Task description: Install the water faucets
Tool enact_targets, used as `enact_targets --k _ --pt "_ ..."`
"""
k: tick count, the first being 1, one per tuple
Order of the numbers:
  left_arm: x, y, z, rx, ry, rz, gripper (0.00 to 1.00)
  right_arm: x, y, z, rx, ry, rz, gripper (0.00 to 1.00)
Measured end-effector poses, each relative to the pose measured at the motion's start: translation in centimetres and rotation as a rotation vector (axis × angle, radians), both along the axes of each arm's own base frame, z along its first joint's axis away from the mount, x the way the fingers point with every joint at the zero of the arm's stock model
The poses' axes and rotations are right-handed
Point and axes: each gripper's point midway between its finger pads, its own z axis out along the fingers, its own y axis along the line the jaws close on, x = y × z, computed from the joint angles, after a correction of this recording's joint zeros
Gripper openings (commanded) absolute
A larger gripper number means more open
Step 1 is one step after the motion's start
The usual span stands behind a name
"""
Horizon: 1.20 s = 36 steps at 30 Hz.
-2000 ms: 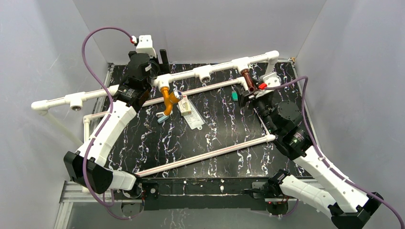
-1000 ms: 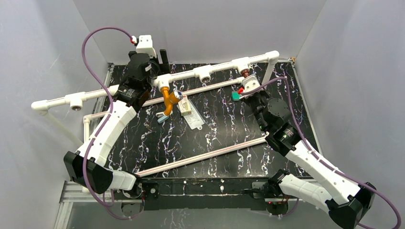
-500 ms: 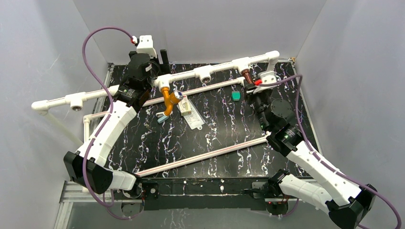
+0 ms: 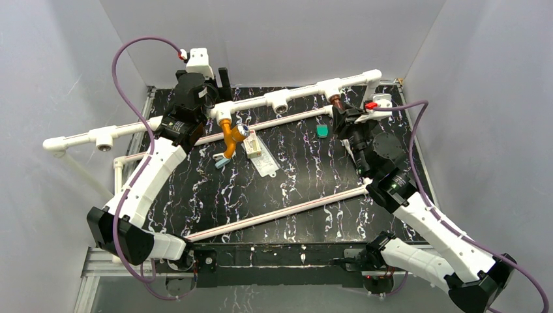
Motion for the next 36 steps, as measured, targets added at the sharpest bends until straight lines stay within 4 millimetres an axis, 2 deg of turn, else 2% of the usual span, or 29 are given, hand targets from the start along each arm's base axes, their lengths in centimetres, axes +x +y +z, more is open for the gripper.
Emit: enact_targets --k 4,8,15,17,21,27,31,33,36 --pt "0.0 0.0 -0.1 0.001 0.002 0.0 0.8 -0.4 0.3 -0.1 -0.008 0.01 0.028 0.66" --pt "0.0 0.0 0.0 0.0 0.001 0.001 0.8 -1.7 0.9 1.2 -0.012 0.005 0.094 0.81" --pt "0.0 0.1 0.0 0.002 0.0 0.007 0.8 -3.3 -0.8 4.0 -0.037 -0.028 0.083 0.94" --pt "0.0 0.1 0.0 0.002 0.0 0.008 0.8 -3.7 -1.8 4.2 -0.048 -0.027 0.056 0.99" --pt "0.0 0.1 0.0 0.002 0.0 0.009 0.8 -4.6 -3.8 3.6 -0.058 0.004 0.0 0.99" --pt "0.0 0.1 0.1 -0.005 -0.005 0.008 0.8 -6.3 -6.3 1.1 -0.022 0.098 -0.052 0.99" --pt "-0.1 0.1 0.4 -0.009 -0.01 0.005 0.8 -7.2 -6.8 -1.4 0.001 0.163 -0.052 0.99" --pt "-0.3 0.1 0.8 -0.019 -0.016 0.006 0.8 -6.9 -6.6 -3.6 -0.011 0.21 -0.058 0.99" --pt "-0.5 0.1 1.4 -0.034 -0.011 0.007 0.8 -6.2 -6.2 -8.5 -0.063 0.309 -0.087 0.99"
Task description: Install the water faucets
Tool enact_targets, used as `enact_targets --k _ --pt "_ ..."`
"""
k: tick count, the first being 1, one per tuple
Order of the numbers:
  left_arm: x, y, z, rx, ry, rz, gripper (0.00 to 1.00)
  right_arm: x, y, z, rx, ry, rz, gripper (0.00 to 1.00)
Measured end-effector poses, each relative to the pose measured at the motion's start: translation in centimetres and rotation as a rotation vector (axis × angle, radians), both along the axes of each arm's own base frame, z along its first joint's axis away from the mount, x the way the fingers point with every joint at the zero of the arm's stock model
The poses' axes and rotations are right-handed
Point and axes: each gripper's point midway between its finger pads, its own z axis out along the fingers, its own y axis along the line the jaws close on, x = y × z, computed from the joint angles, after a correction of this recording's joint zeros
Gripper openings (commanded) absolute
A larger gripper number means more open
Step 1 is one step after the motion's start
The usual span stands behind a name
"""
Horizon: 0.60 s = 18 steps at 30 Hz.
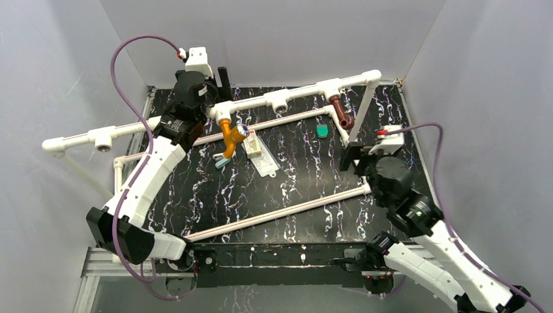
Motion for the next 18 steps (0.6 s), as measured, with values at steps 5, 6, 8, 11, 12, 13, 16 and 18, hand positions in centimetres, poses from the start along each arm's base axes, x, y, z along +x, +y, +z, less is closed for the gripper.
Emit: enact_targets --k 5,6,8,11,12,13,16,18 --pt "-0.3 -0.8 0.4 -0.011 0.037 -0.023 0.8 0.8 0.3 -8.3 -0.125 0.117 -0.015 0.99" --pt "-0.3 -1.1 0.5 -0.013 0.044 -0.033 0.8 0.9 0.3 -9.7 -0.157 0.125 -0.012 0.99" --pt "-0.4 -1.7 0.6 -0.017 0.059 -0.057 0.8 1.2 0.1 -11.9 -0.216 0.118 -0.009 0.99" --pt "-0.7 -2.5 1.6 -0.039 0.061 -0.1 0.8 1.8 -0.1 -13.8 -0.291 0.082 -0.008 0.99" --pt "-0.9 -2.9 2.4 -0.052 0.05 -0.118 0.8 2.2 -0.2 -14.2 -0.312 0.066 -0.011 0.99" --pt "-1.2 -3.3 3.4 -0.069 0.034 -0.141 0.8 2.4 -0.2 -14.5 -0.326 0.057 -0.012 0.99" --pt "-3.3 -4.1 6.3 -0.119 -0.018 -0.213 0.8 3.4 -0.2 -15.1 -0.349 0.025 -0.024 0.99" --pt "-5.3 -4.3 8.5 -0.154 -0.066 -0.263 0.81 4.1 -0.5 -15.4 -0.349 0.008 -0.043 0.99"
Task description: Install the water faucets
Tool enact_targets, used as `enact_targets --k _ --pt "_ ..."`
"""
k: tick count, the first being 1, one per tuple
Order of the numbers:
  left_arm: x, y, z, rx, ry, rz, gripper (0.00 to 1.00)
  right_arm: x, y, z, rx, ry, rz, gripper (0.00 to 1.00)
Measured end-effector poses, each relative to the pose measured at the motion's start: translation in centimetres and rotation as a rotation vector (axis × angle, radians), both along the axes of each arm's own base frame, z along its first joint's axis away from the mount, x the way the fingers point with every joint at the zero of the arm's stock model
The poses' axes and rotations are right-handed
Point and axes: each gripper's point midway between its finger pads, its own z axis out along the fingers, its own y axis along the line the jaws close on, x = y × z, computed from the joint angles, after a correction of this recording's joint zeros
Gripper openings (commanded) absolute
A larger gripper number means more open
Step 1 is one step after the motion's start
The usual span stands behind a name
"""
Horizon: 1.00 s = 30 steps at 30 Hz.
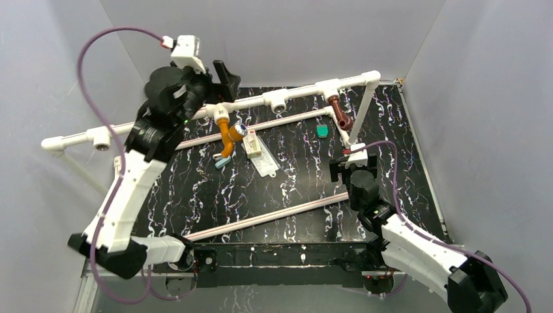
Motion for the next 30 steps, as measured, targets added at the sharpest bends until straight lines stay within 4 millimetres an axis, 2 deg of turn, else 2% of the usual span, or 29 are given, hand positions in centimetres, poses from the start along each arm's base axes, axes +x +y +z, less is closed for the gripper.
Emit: enact_targets --k 4,7,11,14,17,24,27,30 --pt "-4.1 0.8 4.3 -0.066 -0.1 -0.06 0.81 1.7 -2.1 -1.1 0.015 -0.006 -0.069 0.99" --pt "-7.4 1.6 6.9 -0.109 -0.172 -0.103 0.82 3.2 -4.9 -2.0 0.064 -0.007 -0.15 0.99" --pt "-11.3 2.2 8.4 -0.153 -0.225 -0.167 0.82 4.3 -8.0 -4.5 0.134 0.011 -0.237 0.99" --pt "-13.3 2.3 8.4 -0.166 -0.228 -0.211 0.82 4.6 -9.3 -7.0 0.143 0.044 -0.267 0.99" --pt "-14.6 2.3 7.4 -0.166 -0.21 -0.244 0.82 5.0 -9.4 -8.9 0.145 0.067 -0.26 0.99" --pt "-16.0 2.1 2.6 -0.131 -0.097 -0.288 0.82 6.4 -8.5 -9.7 0.177 0.022 -0.195 0.99" --pt "-16.4 1.9 1.3 -0.123 -0.069 -0.307 0.82 6.3 -8.0 -10.7 0.165 0.038 -0.159 0.99" --pt "-16.8 1.8 0.8 -0.12 -0.059 -0.323 0.82 6.6 -7.5 -10.2 0.166 0.021 -0.127 0.99"
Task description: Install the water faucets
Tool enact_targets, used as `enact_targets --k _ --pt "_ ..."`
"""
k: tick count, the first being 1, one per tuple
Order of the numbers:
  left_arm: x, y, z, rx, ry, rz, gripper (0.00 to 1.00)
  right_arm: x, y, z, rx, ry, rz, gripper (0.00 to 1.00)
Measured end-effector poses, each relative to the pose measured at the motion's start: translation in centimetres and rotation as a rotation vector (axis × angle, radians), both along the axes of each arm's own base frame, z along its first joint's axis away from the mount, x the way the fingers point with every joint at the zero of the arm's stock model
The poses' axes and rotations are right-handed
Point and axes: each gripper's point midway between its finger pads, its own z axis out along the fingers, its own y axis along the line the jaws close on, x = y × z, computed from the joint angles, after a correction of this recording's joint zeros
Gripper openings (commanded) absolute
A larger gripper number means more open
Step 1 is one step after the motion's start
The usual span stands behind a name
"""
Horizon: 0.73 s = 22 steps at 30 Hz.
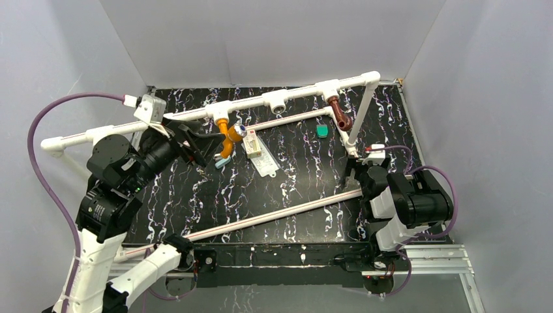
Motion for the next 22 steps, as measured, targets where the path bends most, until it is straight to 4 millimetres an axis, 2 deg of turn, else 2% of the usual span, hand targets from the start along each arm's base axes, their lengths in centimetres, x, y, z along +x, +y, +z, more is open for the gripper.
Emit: enact_targets --k 4,7,18,22 --pt "-0.8 -0.5 0.4 -0.01 -0.014 -0.048 0.82 0.9 -0.1 0.6 0.005 -0.015 -0.008 0.99" --pt "-1.8 -1.1 1.5 -0.032 -0.028 -0.103 0.82 1.7 -0.6 1.2 0.014 -0.028 -0.035 0.99" --pt "-8.4 -3.6 9.8 -0.172 -0.207 -0.44 0.82 1.5 -1.3 0.7 0.025 -0.008 -0.076 0.99" --pt "-10.4 -4.0 13.5 -0.204 -0.285 -0.544 0.81 1.5 -1.3 0.7 0.026 -0.008 -0.077 0.99"
